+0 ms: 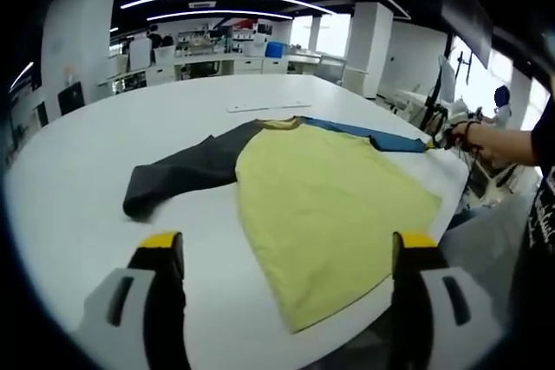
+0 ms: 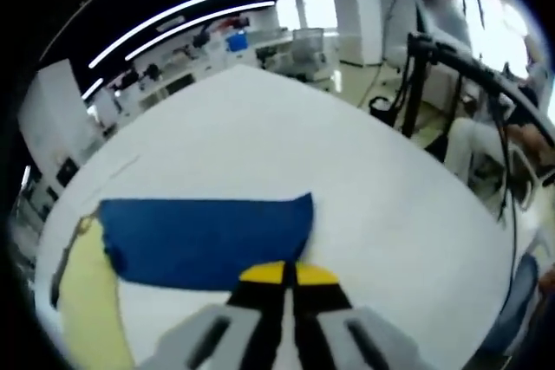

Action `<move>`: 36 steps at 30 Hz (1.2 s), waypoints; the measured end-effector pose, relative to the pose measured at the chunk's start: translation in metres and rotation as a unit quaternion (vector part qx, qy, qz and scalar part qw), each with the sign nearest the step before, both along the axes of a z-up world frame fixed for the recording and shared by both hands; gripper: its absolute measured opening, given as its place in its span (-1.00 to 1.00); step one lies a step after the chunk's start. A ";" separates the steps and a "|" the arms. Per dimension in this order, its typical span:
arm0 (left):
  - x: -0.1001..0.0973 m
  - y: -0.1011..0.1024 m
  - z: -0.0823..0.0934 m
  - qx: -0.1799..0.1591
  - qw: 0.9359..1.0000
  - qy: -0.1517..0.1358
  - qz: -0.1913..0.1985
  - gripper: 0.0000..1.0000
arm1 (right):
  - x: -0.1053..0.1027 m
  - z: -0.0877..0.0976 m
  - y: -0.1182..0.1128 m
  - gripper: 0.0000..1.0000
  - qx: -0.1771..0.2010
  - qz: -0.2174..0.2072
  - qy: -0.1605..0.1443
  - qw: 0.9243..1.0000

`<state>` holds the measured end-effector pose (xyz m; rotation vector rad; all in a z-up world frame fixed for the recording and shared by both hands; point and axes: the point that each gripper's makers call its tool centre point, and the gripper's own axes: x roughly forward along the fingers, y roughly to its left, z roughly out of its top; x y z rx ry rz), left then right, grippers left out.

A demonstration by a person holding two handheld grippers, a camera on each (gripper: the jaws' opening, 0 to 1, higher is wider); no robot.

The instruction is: Fold the garment on the visible template until the final outline fits inside the template.

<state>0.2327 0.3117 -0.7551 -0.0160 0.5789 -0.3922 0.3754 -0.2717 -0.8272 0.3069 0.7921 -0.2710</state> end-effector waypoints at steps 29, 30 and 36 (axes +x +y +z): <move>-0.005 -0.002 0.001 -0.006 1.000 -0.003 0.000 0.96 | 0.054 0.043 0.080 -1.00 -0.020 0.134 -0.051 0.989; -0.005 -0.002 0.001 -0.006 1.000 -0.003 0.000 0.96 | 0.057 0.043 0.082 -1.00 -0.019 0.136 -0.052 0.989; -0.004 -0.005 0.001 -0.008 1.000 -0.003 -0.001 0.96 | 0.065 0.047 0.105 -1.00 -0.017 0.159 -0.052 0.986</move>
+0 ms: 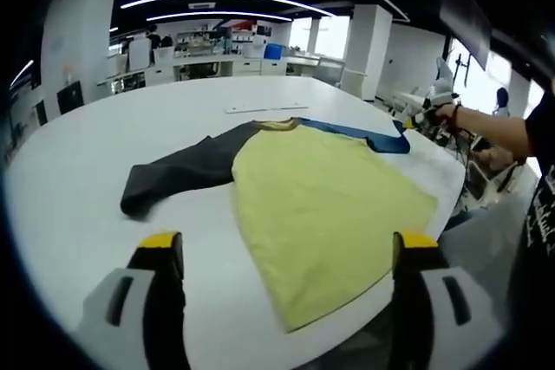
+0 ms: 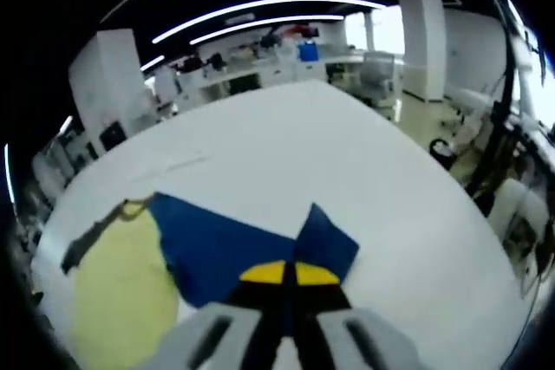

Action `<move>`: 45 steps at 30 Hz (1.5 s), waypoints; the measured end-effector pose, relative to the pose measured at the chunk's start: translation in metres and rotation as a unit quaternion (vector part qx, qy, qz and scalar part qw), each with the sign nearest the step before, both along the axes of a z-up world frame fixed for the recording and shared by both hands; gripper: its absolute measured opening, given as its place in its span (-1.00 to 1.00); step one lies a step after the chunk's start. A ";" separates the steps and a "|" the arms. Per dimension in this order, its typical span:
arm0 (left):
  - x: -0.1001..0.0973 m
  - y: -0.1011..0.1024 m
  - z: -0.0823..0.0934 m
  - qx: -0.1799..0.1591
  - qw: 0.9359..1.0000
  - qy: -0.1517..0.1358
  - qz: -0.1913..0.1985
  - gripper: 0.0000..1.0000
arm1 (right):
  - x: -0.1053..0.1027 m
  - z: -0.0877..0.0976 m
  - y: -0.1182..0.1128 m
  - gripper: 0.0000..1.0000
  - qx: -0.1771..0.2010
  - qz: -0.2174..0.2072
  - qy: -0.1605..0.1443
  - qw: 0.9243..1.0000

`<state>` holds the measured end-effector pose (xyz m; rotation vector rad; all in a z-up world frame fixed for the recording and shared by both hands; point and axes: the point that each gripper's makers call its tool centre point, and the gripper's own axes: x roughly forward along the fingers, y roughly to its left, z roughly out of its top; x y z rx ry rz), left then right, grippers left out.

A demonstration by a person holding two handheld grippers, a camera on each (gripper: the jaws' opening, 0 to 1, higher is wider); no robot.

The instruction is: Fold the garment on the visible template until the final outline fits inside the template.

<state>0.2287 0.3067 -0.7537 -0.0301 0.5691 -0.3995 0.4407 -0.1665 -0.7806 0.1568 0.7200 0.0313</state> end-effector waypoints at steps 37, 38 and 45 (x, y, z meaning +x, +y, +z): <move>0.007 -0.013 0.002 -0.008 1.000 -0.006 -0.029 0.96 | 0.056 0.026 0.148 -1.00 -0.003 0.152 -0.017 0.988; 0.007 -0.013 0.002 -0.007 1.000 -0.005 -0.030 0.96 | 0.056 0.027 0.152 -1.00 -0.002 0.154 -0.016 0.988; 0.004 -0.013 0.002 -0.005 0.999 -0.004 -0.033 0.95 | 0.072 0.032 0.180 -1.00 0.011 0.174 -0.019 0.984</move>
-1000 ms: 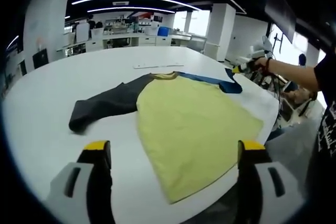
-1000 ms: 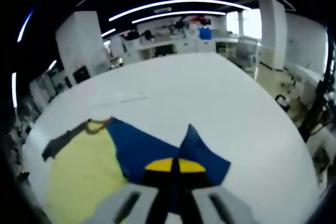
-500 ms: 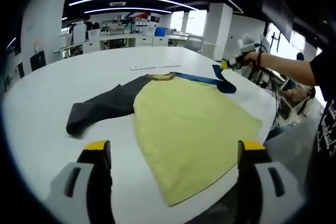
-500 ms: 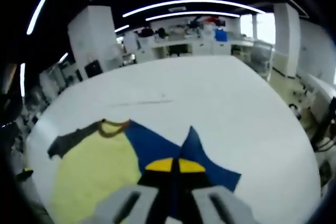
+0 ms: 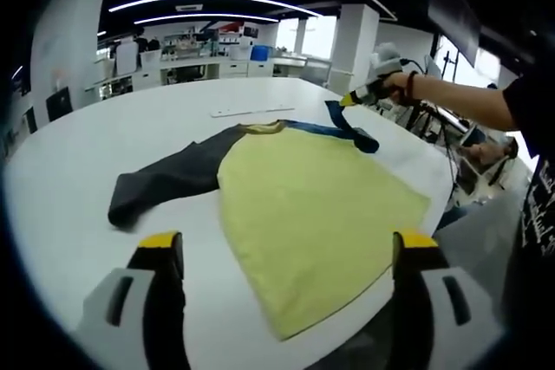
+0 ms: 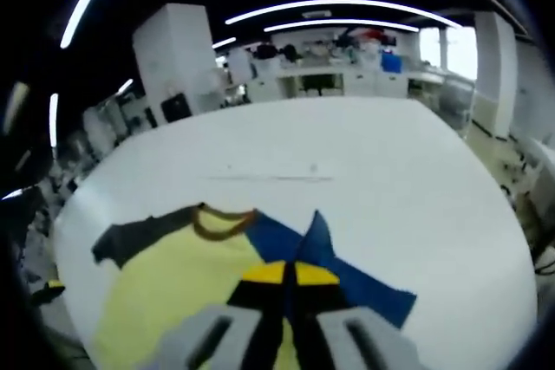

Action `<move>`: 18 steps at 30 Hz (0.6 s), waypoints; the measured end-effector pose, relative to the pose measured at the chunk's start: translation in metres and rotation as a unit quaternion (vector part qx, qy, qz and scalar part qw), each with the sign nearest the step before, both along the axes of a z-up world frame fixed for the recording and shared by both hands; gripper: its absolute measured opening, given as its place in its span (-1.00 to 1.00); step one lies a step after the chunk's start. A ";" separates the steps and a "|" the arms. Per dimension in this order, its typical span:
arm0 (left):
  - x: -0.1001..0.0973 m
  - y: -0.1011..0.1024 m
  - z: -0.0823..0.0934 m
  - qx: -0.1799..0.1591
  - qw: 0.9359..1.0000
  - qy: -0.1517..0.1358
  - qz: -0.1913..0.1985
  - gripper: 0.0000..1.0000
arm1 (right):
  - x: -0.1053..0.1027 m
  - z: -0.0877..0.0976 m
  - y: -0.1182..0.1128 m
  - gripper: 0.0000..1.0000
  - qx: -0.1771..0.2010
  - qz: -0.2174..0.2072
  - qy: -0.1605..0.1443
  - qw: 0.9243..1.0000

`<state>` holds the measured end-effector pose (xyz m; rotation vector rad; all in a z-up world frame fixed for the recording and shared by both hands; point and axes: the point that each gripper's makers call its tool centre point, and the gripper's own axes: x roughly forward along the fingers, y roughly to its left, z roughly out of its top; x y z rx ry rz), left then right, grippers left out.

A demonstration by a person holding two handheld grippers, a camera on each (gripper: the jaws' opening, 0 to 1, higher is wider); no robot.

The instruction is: Fold the garment on the visible template until the final outline fits inside the template.

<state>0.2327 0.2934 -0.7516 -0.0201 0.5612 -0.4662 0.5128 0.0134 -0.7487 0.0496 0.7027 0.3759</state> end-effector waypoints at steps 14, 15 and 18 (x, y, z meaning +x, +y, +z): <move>-0.003 0.006 -0.006 0.004 1.000 0.005 0.002 0.95 | 0.001 0.007 0.056 -1.00 -0.013 0.064 -0.011 0.998; -0.003 0.006 -0.007 0.005 1.000 0.006 0.002 0.95 | 0.002 0.007 0.060 -1.00 -0.013 0.067 -0.011 0.998; -0.004 0.008 -0.010 0.008 1.000 0.009 0.002 0.95 | 0.003 0.009 0.071 -1.00 -0.008 0.074 -0.013 0.997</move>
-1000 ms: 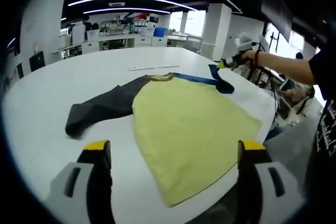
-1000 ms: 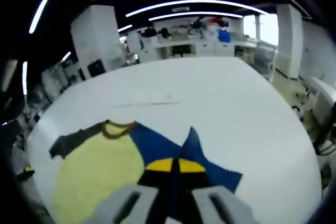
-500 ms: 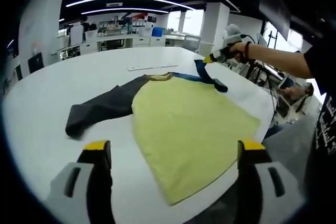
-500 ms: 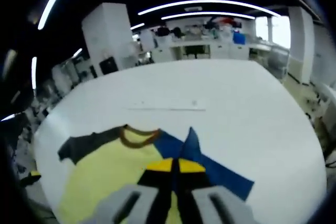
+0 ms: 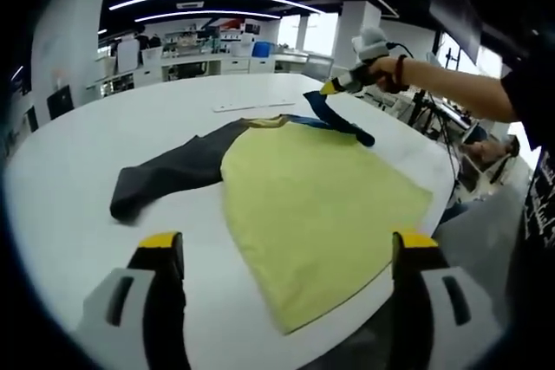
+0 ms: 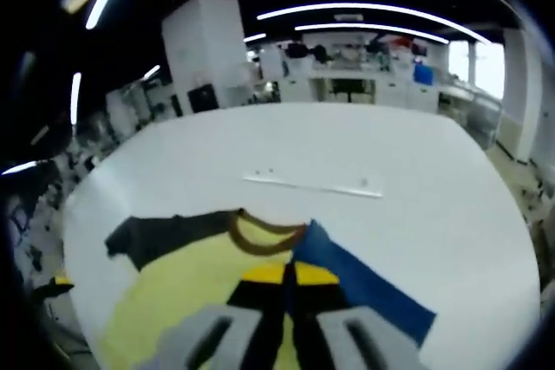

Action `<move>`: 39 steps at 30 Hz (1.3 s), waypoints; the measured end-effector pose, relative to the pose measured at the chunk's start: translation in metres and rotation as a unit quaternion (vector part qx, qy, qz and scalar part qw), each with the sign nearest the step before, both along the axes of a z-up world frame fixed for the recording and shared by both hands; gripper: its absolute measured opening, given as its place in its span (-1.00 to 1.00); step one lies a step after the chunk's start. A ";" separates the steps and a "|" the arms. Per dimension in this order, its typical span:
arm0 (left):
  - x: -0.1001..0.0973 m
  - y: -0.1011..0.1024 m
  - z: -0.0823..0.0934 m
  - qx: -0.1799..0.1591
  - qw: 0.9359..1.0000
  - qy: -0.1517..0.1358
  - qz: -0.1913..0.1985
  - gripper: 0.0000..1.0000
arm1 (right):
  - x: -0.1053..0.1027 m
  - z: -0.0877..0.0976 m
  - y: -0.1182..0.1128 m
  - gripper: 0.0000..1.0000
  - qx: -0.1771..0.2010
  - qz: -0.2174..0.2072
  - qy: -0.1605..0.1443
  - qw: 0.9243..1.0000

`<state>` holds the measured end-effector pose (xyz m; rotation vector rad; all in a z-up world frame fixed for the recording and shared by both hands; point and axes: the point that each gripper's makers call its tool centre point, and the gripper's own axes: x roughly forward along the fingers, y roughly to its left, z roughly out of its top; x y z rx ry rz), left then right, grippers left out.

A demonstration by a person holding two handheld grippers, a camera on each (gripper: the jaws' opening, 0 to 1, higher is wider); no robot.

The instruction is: Fold the garment on the visible template until the final outline fits inside the template.

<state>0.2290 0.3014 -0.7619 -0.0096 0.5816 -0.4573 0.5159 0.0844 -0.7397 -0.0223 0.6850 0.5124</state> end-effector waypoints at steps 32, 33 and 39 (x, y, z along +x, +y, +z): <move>-0.001 0.000 -0.005 0.000 1.000 0.004 0.010 0.94 | -0.039 0.010 0.122 -1.00 0.010 0.161 -0.024 0.987; -0.001 0.000 -0.005 0.001 1.000 0.004 0.010 0.94 | -0.037 0.007 0.126 -1.00 0.009 0.170 -0.024 0.985; -0.002 0.000 -0.004 0.001 1.000 0.004 0.015 0.94 | -0.058 0.004 0.143 -1.00 0.011 0.212 -0.028 0.977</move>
